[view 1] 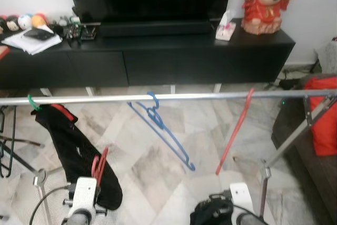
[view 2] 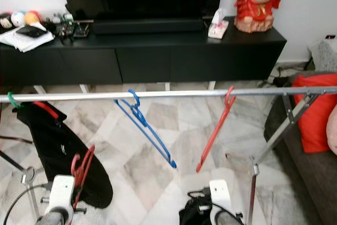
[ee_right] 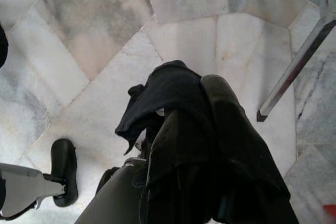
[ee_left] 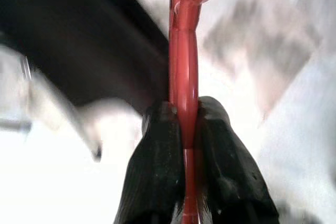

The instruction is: Hang hanger

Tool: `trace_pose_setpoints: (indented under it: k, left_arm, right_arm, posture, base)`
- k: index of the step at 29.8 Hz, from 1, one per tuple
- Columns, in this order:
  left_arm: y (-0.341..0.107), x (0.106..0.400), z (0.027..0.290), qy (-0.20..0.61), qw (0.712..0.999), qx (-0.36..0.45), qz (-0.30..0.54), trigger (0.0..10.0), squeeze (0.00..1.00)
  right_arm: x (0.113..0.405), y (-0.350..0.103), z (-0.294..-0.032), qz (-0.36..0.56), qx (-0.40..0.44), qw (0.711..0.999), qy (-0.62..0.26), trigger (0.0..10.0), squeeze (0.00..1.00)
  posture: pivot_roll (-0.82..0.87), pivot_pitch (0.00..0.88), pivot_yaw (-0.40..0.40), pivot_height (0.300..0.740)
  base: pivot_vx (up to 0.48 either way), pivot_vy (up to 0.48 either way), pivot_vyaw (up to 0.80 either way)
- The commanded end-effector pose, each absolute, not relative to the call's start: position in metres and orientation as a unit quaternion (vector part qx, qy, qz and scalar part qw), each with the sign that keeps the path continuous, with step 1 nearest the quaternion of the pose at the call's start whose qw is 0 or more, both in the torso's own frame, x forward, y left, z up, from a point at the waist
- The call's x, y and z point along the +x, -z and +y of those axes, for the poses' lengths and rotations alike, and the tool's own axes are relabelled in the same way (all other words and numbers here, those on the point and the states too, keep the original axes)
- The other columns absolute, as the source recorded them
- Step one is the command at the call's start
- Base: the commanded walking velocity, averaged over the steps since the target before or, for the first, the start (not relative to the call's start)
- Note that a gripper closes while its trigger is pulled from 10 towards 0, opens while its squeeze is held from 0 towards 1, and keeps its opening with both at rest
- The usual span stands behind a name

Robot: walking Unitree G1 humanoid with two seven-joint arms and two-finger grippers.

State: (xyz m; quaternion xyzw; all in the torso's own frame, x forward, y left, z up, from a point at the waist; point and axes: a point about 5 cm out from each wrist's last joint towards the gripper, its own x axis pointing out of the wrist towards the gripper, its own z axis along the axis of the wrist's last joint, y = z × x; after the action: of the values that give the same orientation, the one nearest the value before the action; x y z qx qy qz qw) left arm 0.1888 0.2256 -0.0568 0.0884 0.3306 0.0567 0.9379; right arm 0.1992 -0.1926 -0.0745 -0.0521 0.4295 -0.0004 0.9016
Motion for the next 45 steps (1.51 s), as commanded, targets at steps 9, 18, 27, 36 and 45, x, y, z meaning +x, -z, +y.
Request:
trace_pose_setpoints:
  k: [9, 18, 27, 36, 45]
  left_arm:
    - [0.078, 0.164, 0.225, -0.100, 0.911, 0.060, 0.396, 10.0, 0.00]
    - [0.079, 0.164, 0.228, -0.126, 0.906, 0.046, 0.401, 10.0, 0.00]
    - [0.079, 0.165, 0.227, -0.141, 0.906, 0.030, 0.398, 10.0, 0.00]
    - [0.083, 0.160, 0.224, -0.141, 0.901, 0.024, 0.409, 10.0, 0.00]
    - [0.083, 0.160, 0.223, -0.138, 0.901, 0.024, 0.410, 10.0, 0.00]
  right_arm:
    - [0.200, 0.074, -0.192, 0.429, -0.052, 0.902, 0.002, 10.0, 0.00]
    - [0.201, 0.074, -0.192, 0.428, -0.052, 0.902, 0.001, 10.0, 0.00]
    - [0.204, 0.073, -0.191, 0.427, -0.054, 0.902, -0.003, 10.0, 0.00]
    - [0.207, 0.070, -0.194, 0.420, -0.048, 0.906, 0.012, 10.0, 0.00]
    - [0.215, 0.065, -0.197, 0.399, -0.040, 0.916, 0.024, 10.0, 0.00]
  posture:
    - [-0.08, 0.000, 0.037, 0.740]
    - [-0.07, 0.000, 0.032, 0.740]
    - [-0.07, 0.000, 0.030, 0.740]
    - [-0.07, 0.012, 0.025, 0.740]
    - [-0.07, 0.012, 0.028, 0.740]
  base:
    - [0.000, 0.000, 0.00]
    - [0.000, 0.000, 0.00]
    - [-0.112, 0.000, 0.00]
    - [-0.252, 0.000, 0.00]
    - [-0.256, 0.000, 0.00]
